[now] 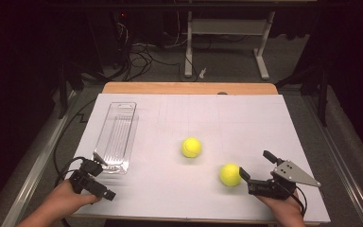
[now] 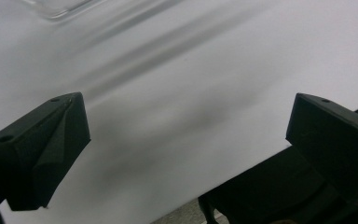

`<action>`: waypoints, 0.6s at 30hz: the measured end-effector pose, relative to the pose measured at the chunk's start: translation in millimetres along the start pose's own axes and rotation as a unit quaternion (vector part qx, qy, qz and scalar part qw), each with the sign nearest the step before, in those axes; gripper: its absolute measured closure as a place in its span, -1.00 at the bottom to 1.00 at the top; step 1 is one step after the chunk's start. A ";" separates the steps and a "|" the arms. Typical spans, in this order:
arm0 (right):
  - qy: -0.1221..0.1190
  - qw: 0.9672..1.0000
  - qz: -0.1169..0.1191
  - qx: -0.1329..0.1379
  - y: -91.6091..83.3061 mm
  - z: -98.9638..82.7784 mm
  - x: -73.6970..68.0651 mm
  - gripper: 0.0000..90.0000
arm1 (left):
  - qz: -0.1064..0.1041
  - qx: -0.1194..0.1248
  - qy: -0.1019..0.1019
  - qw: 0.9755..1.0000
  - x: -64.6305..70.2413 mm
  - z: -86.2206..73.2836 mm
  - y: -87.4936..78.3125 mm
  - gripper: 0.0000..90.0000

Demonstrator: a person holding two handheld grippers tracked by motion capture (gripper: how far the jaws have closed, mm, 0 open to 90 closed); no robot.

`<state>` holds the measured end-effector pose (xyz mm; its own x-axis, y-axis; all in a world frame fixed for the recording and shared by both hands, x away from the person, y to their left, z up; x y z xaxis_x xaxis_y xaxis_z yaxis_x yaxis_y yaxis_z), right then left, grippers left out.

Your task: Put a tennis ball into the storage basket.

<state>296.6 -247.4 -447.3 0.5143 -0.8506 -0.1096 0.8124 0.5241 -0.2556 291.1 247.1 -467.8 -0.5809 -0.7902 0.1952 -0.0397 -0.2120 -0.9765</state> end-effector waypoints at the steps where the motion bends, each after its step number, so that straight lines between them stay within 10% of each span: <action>1: 0.001 1.000 0.000 0.000 0.0 0.0 -0.1 -0.99 | -0.001 0.002 0.002 1.000 2.6 1.0 0.2 -0.99; 18: 0.003 1.000 -0.002 -0.017 7.9 2.1 -1.6 -0.99 | -0.009 0.005 0.044 0.999 37.0 25.4 0.9 -0.98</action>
<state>302.8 -241.8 -447.2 0.5094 -0.8528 -0.1152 0.8042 0.5194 -0.2889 290.2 203.1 -459.2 -0.6492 -0.7328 0.2038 -0.0436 -0.2316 -0.9718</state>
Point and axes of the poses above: each handheld gripper's, and its own axes: y roughly forward along the jaws, z roughly out of its top, x roughly to its right, the point moved 4 cm from there along y, roughly forward along the jaws, and after that the axes turned 7 degrees about y, right-handed, at the moved point
